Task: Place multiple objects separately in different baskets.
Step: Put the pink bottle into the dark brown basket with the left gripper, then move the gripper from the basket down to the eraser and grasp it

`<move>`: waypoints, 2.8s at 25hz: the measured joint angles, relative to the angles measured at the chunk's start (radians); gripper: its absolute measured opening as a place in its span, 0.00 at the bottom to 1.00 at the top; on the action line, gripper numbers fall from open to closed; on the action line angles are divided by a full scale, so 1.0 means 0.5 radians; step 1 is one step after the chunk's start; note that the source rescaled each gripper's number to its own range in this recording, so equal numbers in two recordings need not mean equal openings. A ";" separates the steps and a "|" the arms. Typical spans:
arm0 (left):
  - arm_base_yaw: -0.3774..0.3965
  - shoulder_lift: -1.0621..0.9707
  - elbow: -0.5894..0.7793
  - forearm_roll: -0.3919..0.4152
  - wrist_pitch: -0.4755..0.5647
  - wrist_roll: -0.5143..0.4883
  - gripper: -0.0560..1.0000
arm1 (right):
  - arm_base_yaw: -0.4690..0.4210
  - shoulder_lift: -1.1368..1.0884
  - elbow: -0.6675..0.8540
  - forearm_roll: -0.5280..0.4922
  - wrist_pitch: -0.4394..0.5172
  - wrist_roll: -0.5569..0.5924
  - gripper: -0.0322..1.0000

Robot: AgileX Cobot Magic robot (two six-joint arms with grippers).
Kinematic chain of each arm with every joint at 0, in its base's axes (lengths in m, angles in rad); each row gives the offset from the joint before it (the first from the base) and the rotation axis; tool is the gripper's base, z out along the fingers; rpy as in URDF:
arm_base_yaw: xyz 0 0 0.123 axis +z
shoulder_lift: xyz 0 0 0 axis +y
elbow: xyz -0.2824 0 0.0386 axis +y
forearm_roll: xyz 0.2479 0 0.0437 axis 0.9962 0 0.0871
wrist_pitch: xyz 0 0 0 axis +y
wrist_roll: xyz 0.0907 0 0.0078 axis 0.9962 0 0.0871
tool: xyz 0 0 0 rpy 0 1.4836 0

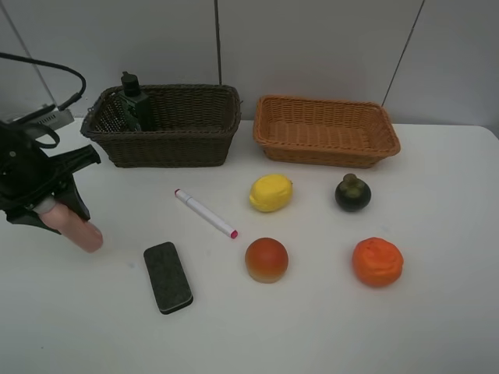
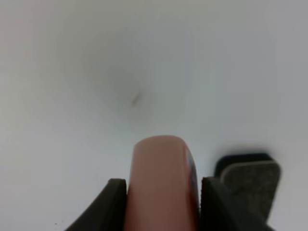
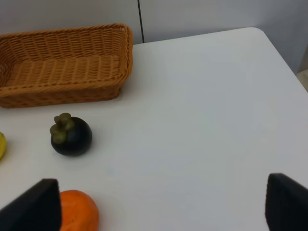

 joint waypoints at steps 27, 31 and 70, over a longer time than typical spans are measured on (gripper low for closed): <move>-0.064 1.602 -2.562 -0.341 0.238 0.408 0.61 | 0.000 0.000 0.000 0.000 0.000 0.000 1.00; -0.084 1.640 -2.666 -0.378 0.292 0.424 0.88 | 0.000 0.000 0.000 0.000 0.000 0.000 1.00; -0.906 0.081 -0.690 0.259 0.932 -0.205 0.90 | 0.000 0.000 0.000 0.000 0.000 0.000 1.00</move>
